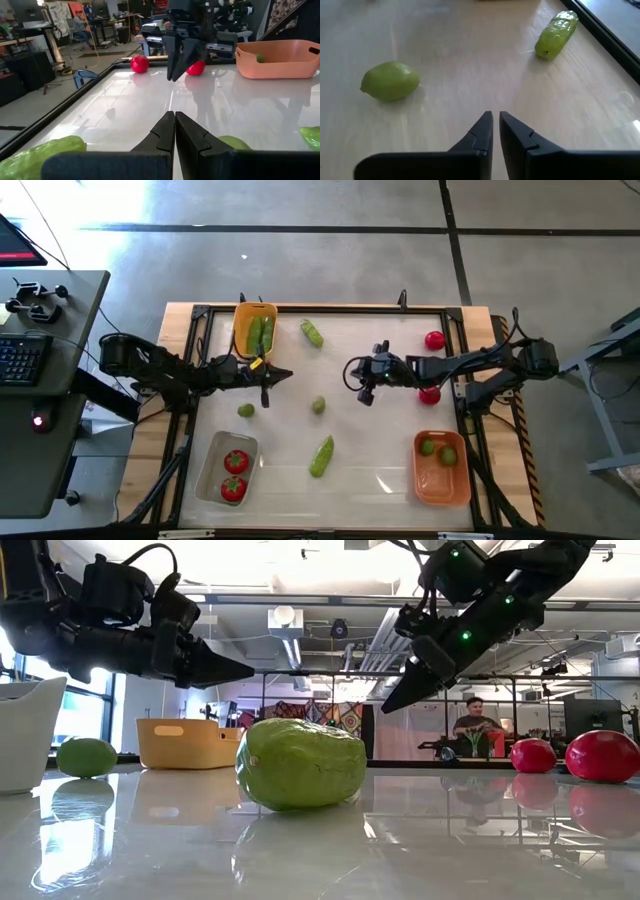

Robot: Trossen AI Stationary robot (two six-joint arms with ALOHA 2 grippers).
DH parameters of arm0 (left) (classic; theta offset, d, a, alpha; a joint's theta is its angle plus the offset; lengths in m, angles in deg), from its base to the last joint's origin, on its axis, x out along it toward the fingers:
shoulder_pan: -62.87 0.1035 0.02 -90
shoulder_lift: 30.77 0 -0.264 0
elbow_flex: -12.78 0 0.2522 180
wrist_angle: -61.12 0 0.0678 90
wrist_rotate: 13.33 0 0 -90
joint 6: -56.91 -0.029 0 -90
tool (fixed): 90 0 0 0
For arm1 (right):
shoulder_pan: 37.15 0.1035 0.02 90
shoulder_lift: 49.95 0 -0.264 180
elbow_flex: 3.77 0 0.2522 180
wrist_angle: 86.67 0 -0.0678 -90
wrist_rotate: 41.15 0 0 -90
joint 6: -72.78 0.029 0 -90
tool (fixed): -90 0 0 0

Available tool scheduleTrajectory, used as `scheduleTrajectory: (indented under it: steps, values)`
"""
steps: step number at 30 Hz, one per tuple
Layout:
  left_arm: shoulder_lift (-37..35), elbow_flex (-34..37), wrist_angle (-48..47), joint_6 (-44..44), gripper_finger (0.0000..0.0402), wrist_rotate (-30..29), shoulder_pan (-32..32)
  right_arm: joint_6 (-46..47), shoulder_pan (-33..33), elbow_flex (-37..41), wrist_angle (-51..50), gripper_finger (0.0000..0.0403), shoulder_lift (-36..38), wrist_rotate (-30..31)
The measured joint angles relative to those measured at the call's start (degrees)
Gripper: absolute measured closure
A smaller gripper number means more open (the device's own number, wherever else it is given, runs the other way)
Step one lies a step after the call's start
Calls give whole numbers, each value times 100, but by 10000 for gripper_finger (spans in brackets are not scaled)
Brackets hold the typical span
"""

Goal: Sort produce into baskets
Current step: Put the top tomato into the gray bin

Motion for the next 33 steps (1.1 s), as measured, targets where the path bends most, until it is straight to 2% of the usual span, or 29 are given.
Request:
scheduleTrajectory:
  steps: [15,26,33]
  values:
    - [0,-2,21,-4,401,-22,0,-42,168,0,642,270,-573,24]
    - [0,-2,39,-111,401,-42,0,-14,168,-2,852,226,-573,28]
    - [0,-1,39,-153,401,-42,0,118,168,-2,861,217,-573,175]
